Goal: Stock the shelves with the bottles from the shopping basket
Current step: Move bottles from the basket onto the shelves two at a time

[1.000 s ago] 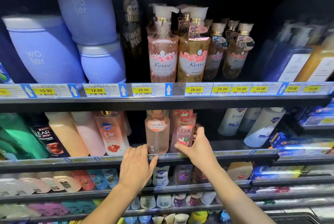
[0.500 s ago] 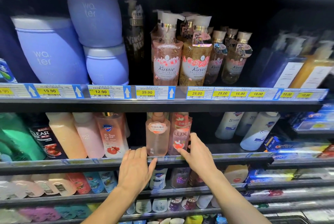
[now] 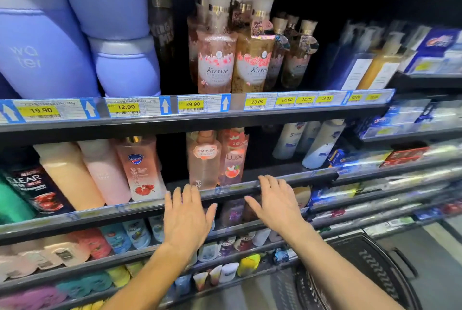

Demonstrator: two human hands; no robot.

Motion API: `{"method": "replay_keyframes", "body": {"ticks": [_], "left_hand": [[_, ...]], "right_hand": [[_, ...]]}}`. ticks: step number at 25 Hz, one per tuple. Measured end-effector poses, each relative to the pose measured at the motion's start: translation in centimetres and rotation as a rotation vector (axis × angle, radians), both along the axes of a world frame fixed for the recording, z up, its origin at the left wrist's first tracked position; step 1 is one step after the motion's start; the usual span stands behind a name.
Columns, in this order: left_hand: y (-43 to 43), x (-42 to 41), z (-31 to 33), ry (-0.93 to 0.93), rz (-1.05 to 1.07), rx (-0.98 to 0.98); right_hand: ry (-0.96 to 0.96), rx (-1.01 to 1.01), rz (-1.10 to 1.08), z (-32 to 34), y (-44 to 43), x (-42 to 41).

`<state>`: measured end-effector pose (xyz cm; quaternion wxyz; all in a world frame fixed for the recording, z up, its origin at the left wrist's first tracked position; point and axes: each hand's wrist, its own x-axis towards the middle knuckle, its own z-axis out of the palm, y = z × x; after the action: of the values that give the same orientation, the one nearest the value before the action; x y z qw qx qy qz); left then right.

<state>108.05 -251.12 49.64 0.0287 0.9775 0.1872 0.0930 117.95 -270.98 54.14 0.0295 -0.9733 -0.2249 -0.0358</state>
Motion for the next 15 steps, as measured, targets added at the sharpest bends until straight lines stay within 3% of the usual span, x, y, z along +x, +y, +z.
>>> {"method": "replay_keyframes", "body": {"ticks": [7,15], "left_hand": [[-6.2,-1.0,0.9,0.108,-0.075,0.033],[-24.7,2.1,0.3,0.159,-0.206,0.068]], "right_hand": [[0.017,-0.049,-0.078,-2.1,-7.1,-2.9],[0.114,-0.024,-0.127,-5.6,-24.3,-2.8]]}}
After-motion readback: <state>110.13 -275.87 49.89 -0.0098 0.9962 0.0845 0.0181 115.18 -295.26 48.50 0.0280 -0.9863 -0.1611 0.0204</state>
